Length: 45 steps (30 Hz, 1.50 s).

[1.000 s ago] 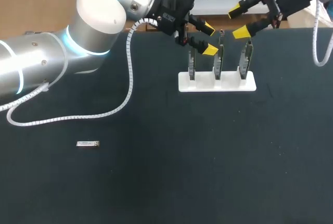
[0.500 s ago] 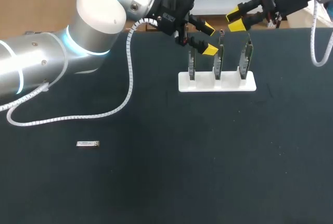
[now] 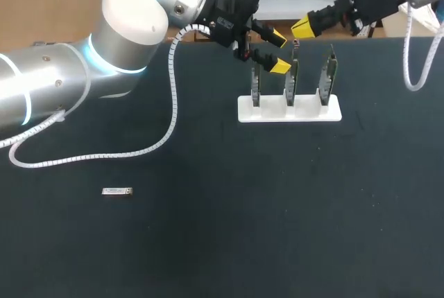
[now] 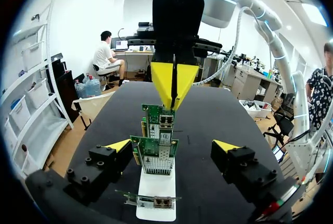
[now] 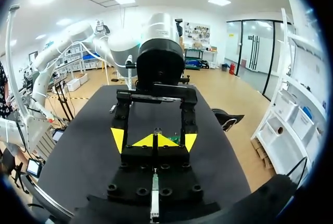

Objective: Pick up the optical module with the left hand, and insert it into the network port with the right hand.

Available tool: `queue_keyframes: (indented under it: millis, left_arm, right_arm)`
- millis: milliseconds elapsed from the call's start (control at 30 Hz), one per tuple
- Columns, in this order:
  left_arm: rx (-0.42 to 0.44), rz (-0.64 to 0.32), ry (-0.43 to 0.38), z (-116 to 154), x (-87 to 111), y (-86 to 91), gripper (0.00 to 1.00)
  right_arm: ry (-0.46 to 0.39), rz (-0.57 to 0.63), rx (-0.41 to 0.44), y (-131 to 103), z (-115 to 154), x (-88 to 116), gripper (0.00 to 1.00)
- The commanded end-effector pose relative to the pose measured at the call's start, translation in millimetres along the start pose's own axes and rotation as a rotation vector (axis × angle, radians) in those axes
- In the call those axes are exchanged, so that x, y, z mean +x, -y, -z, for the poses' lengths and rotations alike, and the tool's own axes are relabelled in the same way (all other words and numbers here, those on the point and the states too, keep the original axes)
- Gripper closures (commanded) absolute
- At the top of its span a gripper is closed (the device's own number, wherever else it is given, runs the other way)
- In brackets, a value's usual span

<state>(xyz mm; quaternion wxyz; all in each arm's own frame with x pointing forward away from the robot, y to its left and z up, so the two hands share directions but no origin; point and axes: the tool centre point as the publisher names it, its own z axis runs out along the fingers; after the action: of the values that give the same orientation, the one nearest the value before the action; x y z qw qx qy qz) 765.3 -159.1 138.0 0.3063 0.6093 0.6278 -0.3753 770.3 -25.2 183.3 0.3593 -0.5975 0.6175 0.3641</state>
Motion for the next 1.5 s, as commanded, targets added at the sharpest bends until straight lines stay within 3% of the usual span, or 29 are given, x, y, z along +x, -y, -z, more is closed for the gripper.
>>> queue_keyframes:
  millis: [33, 1500]
  left_arm:
    - [0.001, 0.001, -0.003, 0, -0.7, -0.5, 0.00]
    - [0.001, 0.001, -0.003, 0, -0.7, -0.5, 0.00]
  right_arm:
    - [-0.002, -0.005, -0.007, 5, -3, 3, 1.00]
    - [-0.048, -0.040, -0.065, 9, -13, 24, 1.00]
